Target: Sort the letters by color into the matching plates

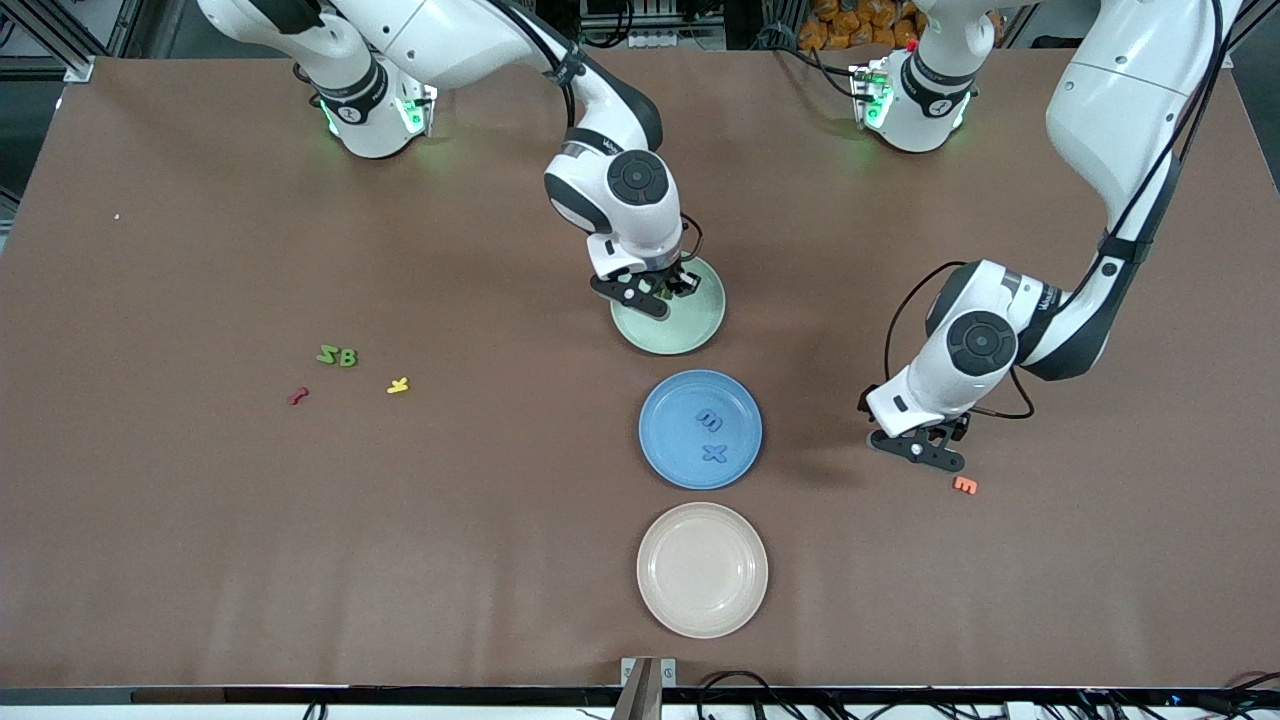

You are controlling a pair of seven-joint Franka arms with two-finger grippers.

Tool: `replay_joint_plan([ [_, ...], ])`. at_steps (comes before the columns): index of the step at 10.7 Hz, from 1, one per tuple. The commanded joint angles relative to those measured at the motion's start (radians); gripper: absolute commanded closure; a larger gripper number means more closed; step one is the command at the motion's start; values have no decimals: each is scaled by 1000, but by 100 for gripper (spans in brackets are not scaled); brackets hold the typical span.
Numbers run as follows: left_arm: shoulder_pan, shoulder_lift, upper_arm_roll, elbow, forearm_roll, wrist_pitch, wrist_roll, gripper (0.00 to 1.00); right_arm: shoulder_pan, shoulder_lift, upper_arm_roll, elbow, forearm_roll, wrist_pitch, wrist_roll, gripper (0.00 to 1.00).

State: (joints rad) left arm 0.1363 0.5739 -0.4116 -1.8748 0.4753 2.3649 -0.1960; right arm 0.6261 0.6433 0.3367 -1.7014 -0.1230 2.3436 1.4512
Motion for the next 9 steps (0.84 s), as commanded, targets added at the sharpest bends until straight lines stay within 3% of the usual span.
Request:
replay_joint_plan([
  [1, 22, -77, -13, -46, 8, -4, 4, 0, 0, 27, 10, 8, -50, -7, 29, 95],
  [4, 25, -109, -22, -70, 2, -7, 44, 0, 0, 32, 10, 3, -50, -13, 28, 76],
  [5, 44, -114, -38, -69, 0, -7, 74, 0, 0, 32, 10, 3, -50, -15, 29, 63],
  [7, 116, -118, -99, -52, 0, -9, 114, 0, -2, 32, 10, 3, -49, -15, 31, 26],
  [9, 175, -109, -137, 30, -32, -77, 221, 0, -2, 30, 10, 3, -49, -17, 31, 21],
])
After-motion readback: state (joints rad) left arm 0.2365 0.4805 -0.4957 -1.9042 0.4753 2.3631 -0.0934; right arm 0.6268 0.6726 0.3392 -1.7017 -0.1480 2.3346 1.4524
